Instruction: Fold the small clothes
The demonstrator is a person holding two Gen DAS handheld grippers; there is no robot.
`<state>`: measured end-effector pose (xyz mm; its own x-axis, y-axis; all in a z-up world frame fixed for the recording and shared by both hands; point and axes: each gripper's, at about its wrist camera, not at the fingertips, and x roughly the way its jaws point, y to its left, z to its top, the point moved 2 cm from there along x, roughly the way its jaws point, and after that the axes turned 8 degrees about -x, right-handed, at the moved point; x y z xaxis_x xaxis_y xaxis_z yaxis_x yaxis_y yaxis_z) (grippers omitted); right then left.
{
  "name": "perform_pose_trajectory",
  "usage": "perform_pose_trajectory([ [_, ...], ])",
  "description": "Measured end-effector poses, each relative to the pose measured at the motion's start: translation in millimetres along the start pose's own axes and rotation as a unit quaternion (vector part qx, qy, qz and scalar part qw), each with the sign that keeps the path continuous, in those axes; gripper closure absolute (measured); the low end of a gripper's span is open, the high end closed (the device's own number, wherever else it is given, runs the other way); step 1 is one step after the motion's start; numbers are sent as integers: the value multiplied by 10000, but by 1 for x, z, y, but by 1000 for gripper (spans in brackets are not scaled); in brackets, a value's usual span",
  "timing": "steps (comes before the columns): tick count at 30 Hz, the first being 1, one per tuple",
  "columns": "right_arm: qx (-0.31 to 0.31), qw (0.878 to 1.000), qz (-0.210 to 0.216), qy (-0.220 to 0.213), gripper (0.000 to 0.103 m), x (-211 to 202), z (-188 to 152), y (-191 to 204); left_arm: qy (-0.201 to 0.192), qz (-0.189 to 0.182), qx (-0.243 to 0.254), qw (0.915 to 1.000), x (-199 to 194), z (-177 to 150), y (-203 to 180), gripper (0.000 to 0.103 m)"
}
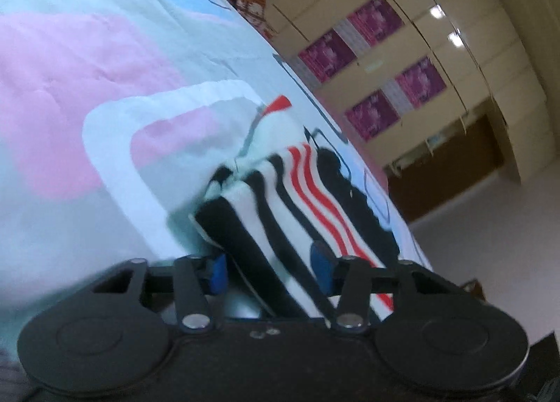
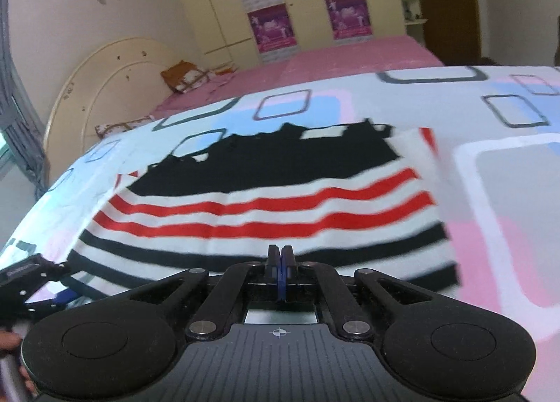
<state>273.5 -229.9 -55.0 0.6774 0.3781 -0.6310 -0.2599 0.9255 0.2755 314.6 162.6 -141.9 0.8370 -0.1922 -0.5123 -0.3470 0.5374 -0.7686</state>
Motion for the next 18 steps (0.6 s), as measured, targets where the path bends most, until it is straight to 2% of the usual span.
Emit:
perform_pose_trajectory([
  [2, -26, 10000, 71, 45, 103, 13, 7, 7, -68, -68, -169, 9998, 9, 7, 4, 68],
  [7, -144, 9992, 290, 224, 103, 48, 20, 28, -71, -162, -296, 9994, 27, 20, 1, 70],
  [10, -213, 9987, 347, 306, 103, 64, 24, 39, 67, -254, -387, 9989, 33, 24, 2, 76],
  [11, -231, 9985, 361, 328, 103, 68, 25, 42, 110, -274, -419, 9987, 35, 26, 2, 82],
  [12, -240, 9983, 382, 355, 103, 72, 25, 44, 102, -355, -506, 9980, 33, 28, 3, 86],
  [13, -280, 9980, 378, 429, 103, 78, 23, 45, -8, -617, -619, 9962, 24, 29, -1, 87],
  [14, -372, 9972, 307, 577, 103, 85, 19, 46, -111, -881, -525, 9947, 15, 29, -9, 87],
  [15, -468, 9966, 247, 637, 103, 90, 14, 46, -180, -956, -221, 9950, 10, 28, -20, 87],
  [16, -474, 9969, 253, 576, 103, 92, 11, 46, -142, -865, -41, 9961, 11, 28, -24, 87],
  [18, -426, 9972, 266, 558, 103, 92, 10, 44, 70, -520, -70, 9986, 21, 30, -18, 87],
])
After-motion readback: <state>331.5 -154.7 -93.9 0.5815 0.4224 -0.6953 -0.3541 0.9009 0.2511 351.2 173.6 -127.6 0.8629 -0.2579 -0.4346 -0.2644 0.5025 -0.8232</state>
